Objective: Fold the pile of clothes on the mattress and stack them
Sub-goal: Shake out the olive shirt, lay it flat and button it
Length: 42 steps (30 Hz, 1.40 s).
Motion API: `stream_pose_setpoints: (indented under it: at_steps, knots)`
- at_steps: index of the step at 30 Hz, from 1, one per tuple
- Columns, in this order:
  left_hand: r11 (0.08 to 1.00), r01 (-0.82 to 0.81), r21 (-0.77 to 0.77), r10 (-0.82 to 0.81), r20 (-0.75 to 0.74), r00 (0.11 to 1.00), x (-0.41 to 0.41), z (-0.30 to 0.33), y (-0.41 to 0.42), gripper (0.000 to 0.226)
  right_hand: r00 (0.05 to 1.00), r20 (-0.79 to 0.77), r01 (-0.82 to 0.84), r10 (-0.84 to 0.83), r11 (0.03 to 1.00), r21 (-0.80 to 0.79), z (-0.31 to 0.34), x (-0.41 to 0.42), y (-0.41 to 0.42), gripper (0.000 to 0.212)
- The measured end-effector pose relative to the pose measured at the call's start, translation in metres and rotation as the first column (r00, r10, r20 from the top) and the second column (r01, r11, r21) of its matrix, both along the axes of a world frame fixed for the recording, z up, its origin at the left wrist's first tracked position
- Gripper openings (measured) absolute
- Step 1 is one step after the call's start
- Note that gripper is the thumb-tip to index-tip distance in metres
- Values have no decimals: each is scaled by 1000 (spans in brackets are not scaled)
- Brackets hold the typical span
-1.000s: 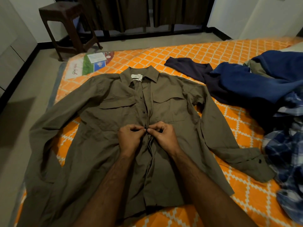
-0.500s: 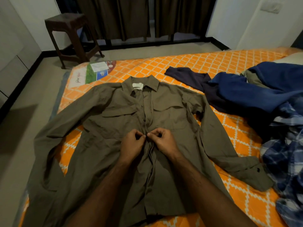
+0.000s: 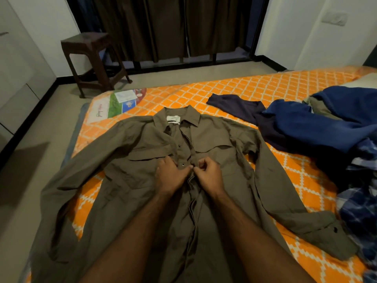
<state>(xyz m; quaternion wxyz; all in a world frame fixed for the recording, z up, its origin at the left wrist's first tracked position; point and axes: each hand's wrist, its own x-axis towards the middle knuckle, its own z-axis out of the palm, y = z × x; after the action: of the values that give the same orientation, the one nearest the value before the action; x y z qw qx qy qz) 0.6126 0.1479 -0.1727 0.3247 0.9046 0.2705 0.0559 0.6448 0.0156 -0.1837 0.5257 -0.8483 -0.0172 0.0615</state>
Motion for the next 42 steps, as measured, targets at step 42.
stream_pose_setpoints:
  at_steps: [42]
  knots:
    - [941,-211,-263,274,231,934,-4,-15,-11,10,990,43,-139,133,967,212,-6,-5,10,20]
